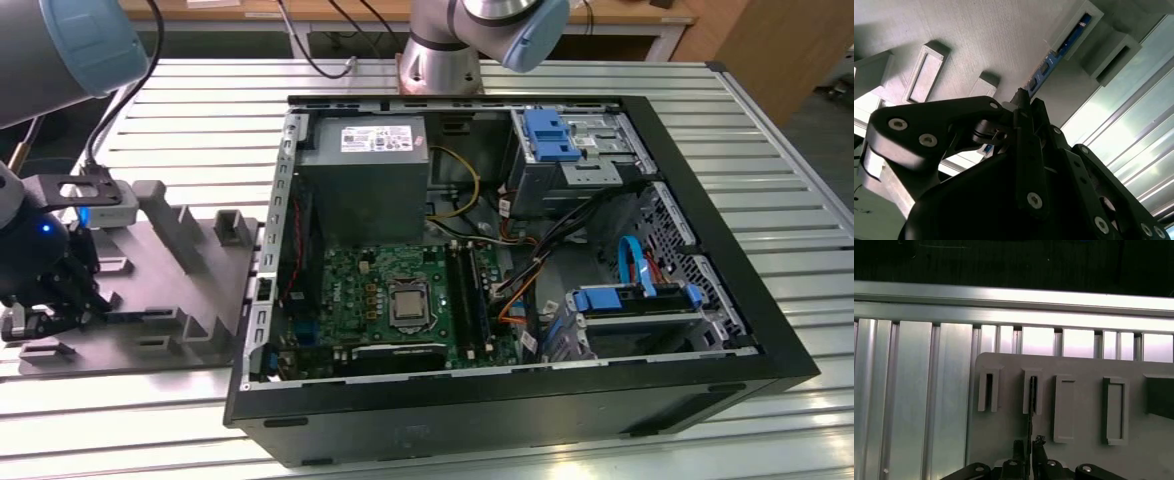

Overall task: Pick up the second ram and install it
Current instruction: 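Pick up the second ram and move it above second insertion slot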

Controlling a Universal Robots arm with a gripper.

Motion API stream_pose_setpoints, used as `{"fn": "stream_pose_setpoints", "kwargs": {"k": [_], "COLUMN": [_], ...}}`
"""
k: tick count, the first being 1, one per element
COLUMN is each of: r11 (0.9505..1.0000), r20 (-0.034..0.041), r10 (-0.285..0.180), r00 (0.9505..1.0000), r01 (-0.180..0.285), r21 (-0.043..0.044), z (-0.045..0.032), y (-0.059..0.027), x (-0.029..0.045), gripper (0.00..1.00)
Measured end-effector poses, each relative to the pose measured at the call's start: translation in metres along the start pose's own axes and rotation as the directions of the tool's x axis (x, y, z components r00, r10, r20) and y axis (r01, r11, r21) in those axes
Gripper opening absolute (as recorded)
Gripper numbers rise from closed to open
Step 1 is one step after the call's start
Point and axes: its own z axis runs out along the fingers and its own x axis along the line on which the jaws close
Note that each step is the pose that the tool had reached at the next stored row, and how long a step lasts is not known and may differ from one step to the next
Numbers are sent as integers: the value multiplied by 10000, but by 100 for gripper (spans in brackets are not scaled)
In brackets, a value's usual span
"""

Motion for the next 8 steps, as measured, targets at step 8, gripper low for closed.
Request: {"fn": "stream_pose_setpoints", "kwargs": {"k": [8], "r11": [9999], "r20": [34], "r10": [19], "r00": [10000], "r01": [-19], "r21": [-143], "z": [1], "y": [-8], "x": [2], "gripper": [21]}}
